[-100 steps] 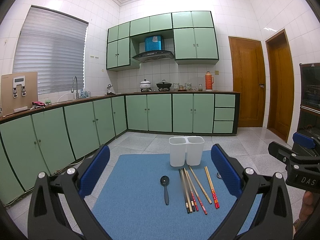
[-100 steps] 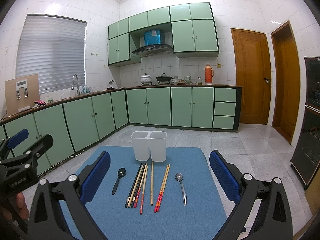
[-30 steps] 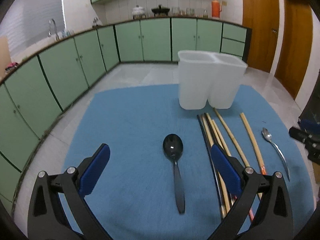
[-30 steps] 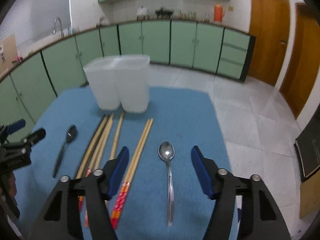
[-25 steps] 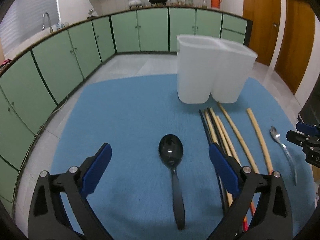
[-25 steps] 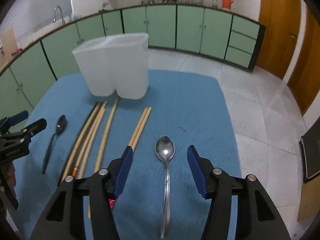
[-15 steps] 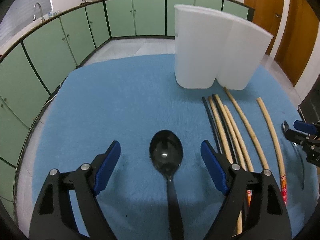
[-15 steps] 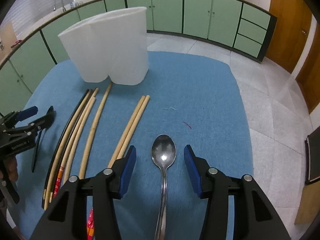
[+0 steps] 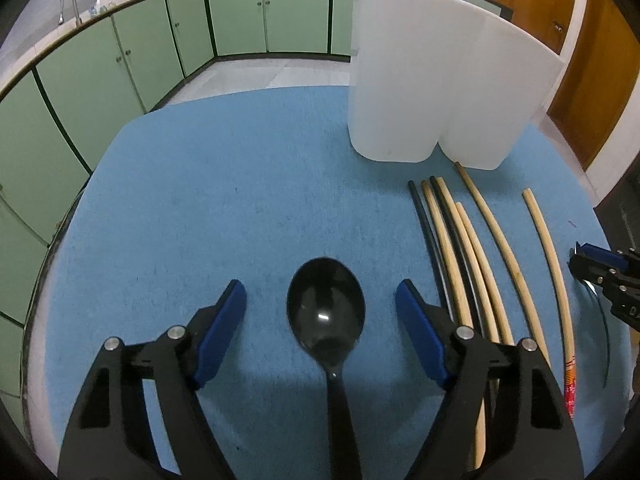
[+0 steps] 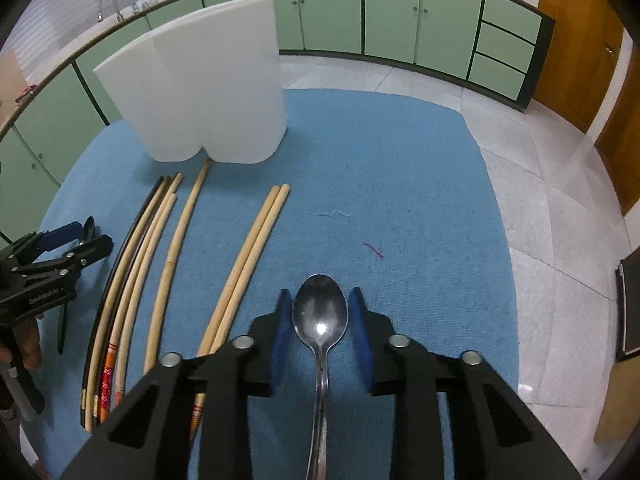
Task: Organize utensils
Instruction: 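Grasp the black spoon with the left tool while the right tool grasps the silver spoon, then lift both spoons and lower them into the white utensil holder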
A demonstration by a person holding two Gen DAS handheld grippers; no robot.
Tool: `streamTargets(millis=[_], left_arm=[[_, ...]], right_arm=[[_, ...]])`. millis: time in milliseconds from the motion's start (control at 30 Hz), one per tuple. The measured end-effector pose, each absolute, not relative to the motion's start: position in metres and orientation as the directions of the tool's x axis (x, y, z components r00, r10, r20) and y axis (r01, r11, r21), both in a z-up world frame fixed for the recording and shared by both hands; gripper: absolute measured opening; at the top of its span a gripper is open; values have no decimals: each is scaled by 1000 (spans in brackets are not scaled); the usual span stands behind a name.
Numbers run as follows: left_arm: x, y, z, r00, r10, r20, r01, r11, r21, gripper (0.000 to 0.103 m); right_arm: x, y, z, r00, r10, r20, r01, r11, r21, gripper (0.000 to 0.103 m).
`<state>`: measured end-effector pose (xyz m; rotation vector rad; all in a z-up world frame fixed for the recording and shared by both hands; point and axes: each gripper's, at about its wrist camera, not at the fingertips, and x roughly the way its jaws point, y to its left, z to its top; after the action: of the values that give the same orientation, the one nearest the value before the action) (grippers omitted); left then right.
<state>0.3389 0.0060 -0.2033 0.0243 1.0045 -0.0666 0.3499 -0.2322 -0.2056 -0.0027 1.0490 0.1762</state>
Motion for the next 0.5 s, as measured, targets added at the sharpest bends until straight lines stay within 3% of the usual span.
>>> streamTargets(millis=[67, 200, 367, 500], left_arm=[[340, 7, -203, 537, -46, -842, 70, 998, -10, 66], [334, 0, -199, 550, -57, -833, 91, 996, -7, 34], [328, 1, -194, 570, -90, -816, 91, 995, -46, 33], [296, 0, -176, 680, -135, -721, 91, 991, -100, 33]], right_arm=[[349, -232, -206, 487, 140, -862, -146, 986, 78, 28], [347, -232, -205, 493, 137, -859, -136, 988, 79, 28], [338, -230, -200, 525, 142, -839, -139, 987, 80, 28], [321, -232, -186, 589, 152, -794, -137, 987, 87, 28]])
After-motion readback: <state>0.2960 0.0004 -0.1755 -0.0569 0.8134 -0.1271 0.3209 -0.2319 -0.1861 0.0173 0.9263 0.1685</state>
